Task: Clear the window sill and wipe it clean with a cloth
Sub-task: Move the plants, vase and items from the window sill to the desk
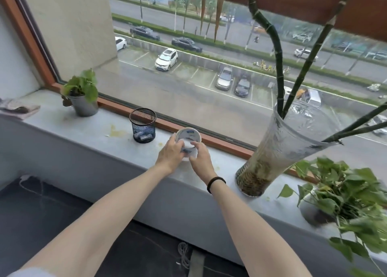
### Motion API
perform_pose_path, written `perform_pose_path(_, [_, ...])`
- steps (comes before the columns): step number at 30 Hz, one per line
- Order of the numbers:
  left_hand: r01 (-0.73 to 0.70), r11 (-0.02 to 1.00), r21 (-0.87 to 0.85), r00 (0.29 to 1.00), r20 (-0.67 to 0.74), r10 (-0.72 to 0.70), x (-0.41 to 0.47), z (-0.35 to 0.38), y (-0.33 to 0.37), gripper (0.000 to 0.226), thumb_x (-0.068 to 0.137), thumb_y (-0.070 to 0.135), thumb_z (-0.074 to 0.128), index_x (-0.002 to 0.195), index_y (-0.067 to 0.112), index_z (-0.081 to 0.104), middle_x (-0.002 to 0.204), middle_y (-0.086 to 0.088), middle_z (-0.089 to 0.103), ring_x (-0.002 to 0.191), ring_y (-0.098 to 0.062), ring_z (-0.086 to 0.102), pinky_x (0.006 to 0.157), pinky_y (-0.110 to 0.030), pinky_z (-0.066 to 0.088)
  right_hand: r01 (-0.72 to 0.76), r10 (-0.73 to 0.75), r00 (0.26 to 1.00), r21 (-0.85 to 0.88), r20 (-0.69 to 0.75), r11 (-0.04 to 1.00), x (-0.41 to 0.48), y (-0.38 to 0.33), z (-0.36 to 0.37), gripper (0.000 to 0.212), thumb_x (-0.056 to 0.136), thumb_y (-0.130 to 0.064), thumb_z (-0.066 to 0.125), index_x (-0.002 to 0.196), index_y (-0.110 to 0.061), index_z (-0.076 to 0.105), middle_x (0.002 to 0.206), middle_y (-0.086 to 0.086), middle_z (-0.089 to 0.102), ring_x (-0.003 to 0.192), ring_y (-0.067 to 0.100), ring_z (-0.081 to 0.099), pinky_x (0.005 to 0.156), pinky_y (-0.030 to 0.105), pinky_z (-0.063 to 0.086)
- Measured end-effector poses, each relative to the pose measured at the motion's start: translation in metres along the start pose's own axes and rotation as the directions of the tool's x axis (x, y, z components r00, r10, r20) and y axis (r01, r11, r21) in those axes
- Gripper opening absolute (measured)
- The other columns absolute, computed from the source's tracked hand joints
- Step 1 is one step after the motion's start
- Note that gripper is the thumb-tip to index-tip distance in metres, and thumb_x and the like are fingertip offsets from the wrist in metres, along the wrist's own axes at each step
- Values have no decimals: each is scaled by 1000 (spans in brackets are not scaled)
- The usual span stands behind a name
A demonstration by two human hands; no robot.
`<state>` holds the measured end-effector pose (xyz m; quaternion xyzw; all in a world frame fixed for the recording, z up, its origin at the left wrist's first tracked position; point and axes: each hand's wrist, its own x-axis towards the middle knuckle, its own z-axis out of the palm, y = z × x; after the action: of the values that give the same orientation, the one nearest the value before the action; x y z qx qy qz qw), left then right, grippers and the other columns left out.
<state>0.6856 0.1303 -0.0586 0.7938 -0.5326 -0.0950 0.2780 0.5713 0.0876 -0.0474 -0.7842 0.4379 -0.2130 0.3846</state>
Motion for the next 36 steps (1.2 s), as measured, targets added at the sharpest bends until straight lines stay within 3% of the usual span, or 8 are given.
perform_pose_path(3, [-29, 999, -26, 999, -41, 28, -7, -7, 2, 23, 85, 24, 64, 84, 4, 52, 144, -14, 36, 114, -33, 51, 77, -42, 49, 129, -135, 985, -64, -105, 990, -5, -3, -1, 31, 86, 0, 53, 116, -6, 57, 125, 6, 48, 117, 20, 46, 90, 8, 28])
perform_pose_path(9, [-67, 994, -85, 989, -138, 54, -54, -30, 7, 26, 83, 29, 68, 96, 8, 59, 136, -11, 44, 116, -31, 50, 82, -45, 50, 248, -257, 950, -70, -180, 966, -41, -12, -4, 12, 86, -12, 62, 96, -6, 59, 113, 5, 52, 101, 20, 50, 75, 16, 34])
perform_pose_path(12, [-1, 986, -165, 974, -224, -36, -100, -46, 13, 50, 83, 25, 68, 128, 16, 49, 138, -6, 42, 118, -21, 46, 93, -39, 44, 324, -327, 939, -47, -110, 945, -70, -21, 3, 12, 87, -12, 60, 97, -6, 59, 110, 7, 52, 103, 22, 49, 77, 18, 33])
perform_pose_path(15, [103, 940, -325, 946, -261, -193, -156, -66, 14, 72, 82, 24, 70, 141, 26, 28, 137, 0, 40, 111, -9, 43, 88, -25, 36, 419, -419, 908, -20, -6, 908, -106, -34, 19, 14, 88, -16, 61, 97, -5, 58, 105, 3, 50, 98, 18, 47, 76, 19, 33])
perform_pose_path(19, [259, 905, -336, 882, -299, -363, -246, -77, -1, 91, 82, 25, 71, 148, 23, 9, 148, -5, 26, 135, -21, 28, 104, -31, 31, 527, -527, 829, 52, 190, 848, -167, -45, 55, 12, 90, -19, 59, 96, -8, 57, 110, 1, 49, 103, 15, 45, 83, 20, 35])
perform_pose_path(25, [542, 796, -269, 688, -401, -605, -392, -93, -31, 103, 75, 37, 75, 149, 24, 5, 147, -6, 33, 130, -26, 31, 99, -35, 33, 601, -610, 648, 184, 456, 777, -271, -67, 128, 12, 88, -20, 60, 95, -10, 60, 110, 2, 51, 105, 20, 46, 84, 22, 36])
perform_pose_path(31, [640, 666, -384, 453, -511, -730, -514, -121, -48, 106, 73, 21, 78, 150, 19, 6, 147, -9, 33, 134, -27, 31, 104, -33, 29, 618, -681, 421, 360, 599, 699, -366, -111, 181, 15, 86, -15, 63, 98, -7, 59, 108, 6, 53, 105, 24, 51, 83, 22, 37])
perform_pose_path(36, [650, 529, -546, 222, -529, -819, -582, -133, -70, 114, 65, 19, 85, 148, 16, 7, 141, -7, 44, 128, -26, 43, 101, -35, 39, 433, -591, 312, 442, 744, 785, -419, -139, 214, 59, 89, -14, 59, 140, -19, 31, 133, 5, 54, 116, 21, 55, 96, 32, 45])
